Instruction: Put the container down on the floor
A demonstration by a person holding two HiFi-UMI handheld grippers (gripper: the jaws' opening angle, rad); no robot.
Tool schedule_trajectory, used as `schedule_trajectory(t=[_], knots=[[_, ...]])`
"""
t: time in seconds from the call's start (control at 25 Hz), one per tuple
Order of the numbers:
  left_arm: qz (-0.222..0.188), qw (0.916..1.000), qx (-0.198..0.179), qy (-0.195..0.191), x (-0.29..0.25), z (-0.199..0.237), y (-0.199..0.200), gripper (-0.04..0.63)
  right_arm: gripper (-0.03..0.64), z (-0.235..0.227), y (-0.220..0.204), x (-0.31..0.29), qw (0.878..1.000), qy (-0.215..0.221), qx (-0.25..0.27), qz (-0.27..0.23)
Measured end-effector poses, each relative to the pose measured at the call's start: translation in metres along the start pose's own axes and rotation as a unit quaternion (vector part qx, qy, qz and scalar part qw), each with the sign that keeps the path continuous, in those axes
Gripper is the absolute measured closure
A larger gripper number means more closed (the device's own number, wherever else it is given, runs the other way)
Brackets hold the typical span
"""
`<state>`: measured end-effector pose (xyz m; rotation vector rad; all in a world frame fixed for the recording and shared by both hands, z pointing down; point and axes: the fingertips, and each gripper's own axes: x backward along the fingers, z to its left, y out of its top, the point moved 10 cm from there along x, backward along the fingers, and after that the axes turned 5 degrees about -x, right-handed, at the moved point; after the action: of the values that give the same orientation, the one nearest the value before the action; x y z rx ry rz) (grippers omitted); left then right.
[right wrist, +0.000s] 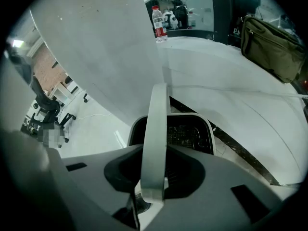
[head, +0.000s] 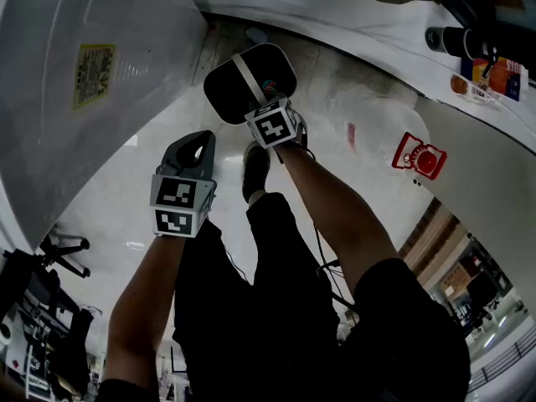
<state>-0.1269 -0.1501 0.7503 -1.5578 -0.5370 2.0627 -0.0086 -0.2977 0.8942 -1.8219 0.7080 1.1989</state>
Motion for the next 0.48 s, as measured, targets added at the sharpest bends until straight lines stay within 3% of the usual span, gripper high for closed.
schedule_trajectory(t=[0.08,0.48], knots=[[0.006,1.0,-0.002,0.0,-0.001,0.0,-0.003,0.588,0.517,0.0,-0.001,0.001,1.0,-0.006,0.004,0.0],[0.008,0.9999,-0.007,-0.001,0.011,-0.003,0.001,0.588,0.471,0.0,0.002,0.023,1.0,-0.023,0.008,-0.016]])
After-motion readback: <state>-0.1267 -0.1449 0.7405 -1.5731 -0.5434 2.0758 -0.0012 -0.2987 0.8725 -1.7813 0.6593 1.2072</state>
